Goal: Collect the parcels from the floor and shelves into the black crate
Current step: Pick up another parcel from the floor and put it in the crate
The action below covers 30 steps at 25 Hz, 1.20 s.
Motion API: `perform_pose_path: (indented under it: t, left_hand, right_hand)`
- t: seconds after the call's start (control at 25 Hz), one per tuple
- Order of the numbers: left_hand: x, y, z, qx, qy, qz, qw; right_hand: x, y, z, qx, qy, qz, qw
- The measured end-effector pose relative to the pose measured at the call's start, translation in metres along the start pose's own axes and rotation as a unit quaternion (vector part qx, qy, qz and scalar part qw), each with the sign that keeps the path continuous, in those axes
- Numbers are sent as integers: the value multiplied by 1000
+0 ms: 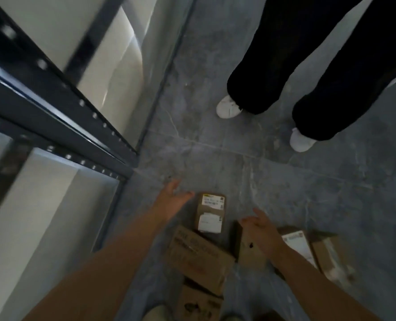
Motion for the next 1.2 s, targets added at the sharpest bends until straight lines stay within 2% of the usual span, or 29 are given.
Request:
perform_pose_path:
  t: [0.28,0.36,0.48,0.6,0.72,0.84,1.0,1.2]
  left_hand:
    - [-32,-119,-112,68,-63,9,996]
    - [-52,-130,-133,105,-81,-25,991]
    - [-83,-126,-142,139,-61,-80,985]
    - [-94,-115,-118,115,-29,-87,989]
    - [-98,-77,-58,76,2,-97,992]
    - [-97,-21,34,19,31,-111,993]
    - [-67,62,167,-76,85,-110,987]
    - [-23,207,321,-162,94,-93,978]
  right_hand:
    - [-76,-129,64,-57,-86,-23,994]
    - [-91,-142,70,-59,-134,-37,989]
    - [-103,-147,75,-61,-185,-50,980]
    - [-95,-131,61,-48,-194,-56,978]
    - [-57,-88,20,-36,-198,-40,979]
    - [-6,-25,-40,5,-223,-15,975]
    - [66,73,-144,122,-242,22,962]
    - [140,231,-260,208,-260,21,943]
Point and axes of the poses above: each hand's wrist, its own y-axis away from the middle knuckle, its own x-axis out of the back of the hand, z = x × y, the point moved 10 cm from there along -y, towards the middle knuckle, and after that the axes turned 6 degrees about y, right-handed, at the moved point
